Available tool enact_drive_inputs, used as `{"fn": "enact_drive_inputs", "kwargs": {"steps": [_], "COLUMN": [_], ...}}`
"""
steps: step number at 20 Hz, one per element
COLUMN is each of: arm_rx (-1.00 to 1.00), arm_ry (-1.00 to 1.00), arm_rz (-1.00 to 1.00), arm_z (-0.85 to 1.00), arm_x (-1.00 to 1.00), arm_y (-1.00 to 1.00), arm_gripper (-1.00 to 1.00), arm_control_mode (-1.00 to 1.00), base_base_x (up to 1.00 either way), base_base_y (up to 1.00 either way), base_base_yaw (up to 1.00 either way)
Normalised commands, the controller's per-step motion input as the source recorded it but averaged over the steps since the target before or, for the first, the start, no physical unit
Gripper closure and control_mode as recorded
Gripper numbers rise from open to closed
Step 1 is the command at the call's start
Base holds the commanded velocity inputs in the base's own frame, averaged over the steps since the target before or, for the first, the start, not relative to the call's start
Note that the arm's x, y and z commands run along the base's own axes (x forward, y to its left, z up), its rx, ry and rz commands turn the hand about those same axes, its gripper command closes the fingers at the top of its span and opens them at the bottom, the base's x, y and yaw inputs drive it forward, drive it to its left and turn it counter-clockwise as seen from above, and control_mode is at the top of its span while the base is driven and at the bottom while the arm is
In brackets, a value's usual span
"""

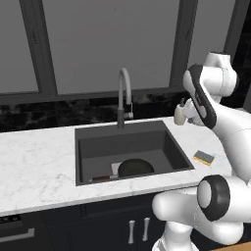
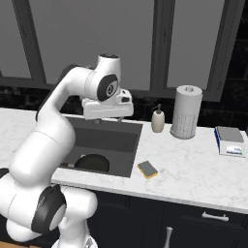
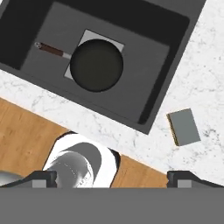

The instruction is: Pick the pan and sponge and place them into the sink. Then turn on the water.

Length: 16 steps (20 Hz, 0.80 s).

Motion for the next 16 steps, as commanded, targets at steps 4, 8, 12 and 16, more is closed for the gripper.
{"fn": "enact_drive_inputs", "kwargs": {"steps": [4,8,12,16], "arm_rx": [0.0,0.0,-0.07,-0.06], "arm_ry": [0.01,0.08,0.1,0.11], "arm_rz": [0.17,0.21,0.16,0.15], "arm_z": [-0.51,-0.72,-0.79,-0.62], "arm_x": [0.08,0.16,0.08,0.02], "arm_y": [-0.63,-0.45,-0.11,-0.09], "arm_gripper": [-1.0,-1.0,-1.0,-1.0], "arm_control_mode": [-1.0,-1.0,-1.0,-1.0], "base_base_x": [0.0,0.0,0.0,0.0], "base_base_y": [0.0,0.0,0.0,0.0], "base_base_yaw": [0.0,0.0,0.0,0.0]}}
